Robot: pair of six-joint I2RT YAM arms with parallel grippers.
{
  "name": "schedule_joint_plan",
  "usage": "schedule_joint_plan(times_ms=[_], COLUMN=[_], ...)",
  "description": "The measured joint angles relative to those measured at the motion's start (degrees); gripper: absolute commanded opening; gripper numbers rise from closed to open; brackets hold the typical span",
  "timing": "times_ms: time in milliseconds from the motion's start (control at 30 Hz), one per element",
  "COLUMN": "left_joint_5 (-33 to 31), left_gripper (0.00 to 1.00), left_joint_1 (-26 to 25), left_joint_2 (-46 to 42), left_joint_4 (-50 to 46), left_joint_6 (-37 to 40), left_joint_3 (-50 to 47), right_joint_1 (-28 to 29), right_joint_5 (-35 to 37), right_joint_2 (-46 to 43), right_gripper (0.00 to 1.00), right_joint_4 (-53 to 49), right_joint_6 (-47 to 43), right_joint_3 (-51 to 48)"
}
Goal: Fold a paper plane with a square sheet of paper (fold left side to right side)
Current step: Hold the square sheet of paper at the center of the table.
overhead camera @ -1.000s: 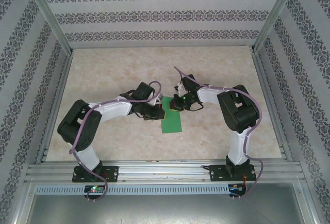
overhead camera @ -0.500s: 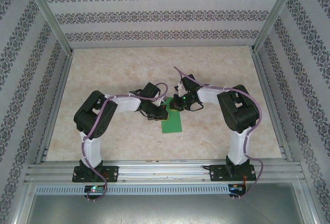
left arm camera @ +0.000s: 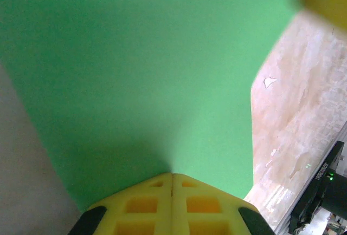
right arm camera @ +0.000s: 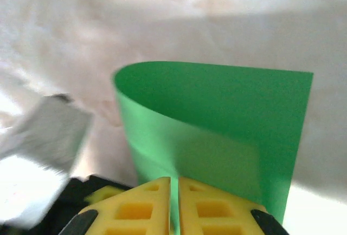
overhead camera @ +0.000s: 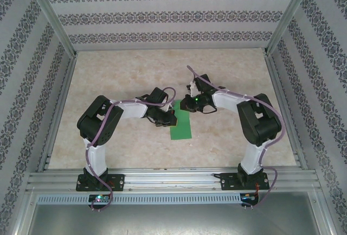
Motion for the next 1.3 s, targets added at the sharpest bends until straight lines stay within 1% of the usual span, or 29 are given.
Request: schedule_joint_plan(times_ms=[100,200,367,467,567,800,1033,1300], left_joint_5=[-0.04,-0.15,-0.44,-0.46,-0.44,-0.37,-0.46,-0.07], left_gripper=[0.0,0.0,0.0,0.0,0.0,0.0,0.0,0.0], left_joint_1=[-0.33,-0.7,-1.07,-1.07,-1.07,-1.07,-1.09,0.2], left_joint_2=[0.0,0.0,0.0,0.0,0.0,0.0,0.0,0.37], left_joint_4=[0.7,1.42,1.75,1.79,1.79,1.7,0.63,0.66], left_joint_6=[-0.76,-1.53,-2.08,-2.1,-2.1,-2.32,-2.27,-0.2], left_joint_3=[-0.15,-0.35,-0.35,-0.35,-0.35,-0.2,1.22,6.01], right_joint_1=[-0.37,-0.28,2.16,4.48,5.81,5.81,5.81,5.81], right_joint_5=[0.09,-0.17,-0.85,-1.03,-0.98,1.27,2.05,2.08], right_joint_2=[-5.66,-10.99,-14.6,-14.12,-12.17,-8.37,-8.2,-7.8], right_gripper=[0.0,0.0,0.0,0.0,0.0,0.0,0.0,0.0], right_joint_4=[0.46,0.79,0.9,1.09,1.33,1.16,0.48,-0.02], right_joint_6=[0.22,0.87,3.13,4.46,5.25,5.35,4.2,3.02], right_joint_3=[-2.32,-6.6,-14.29,-17.33,-17.97,-17.97,-17.79,-17.35])
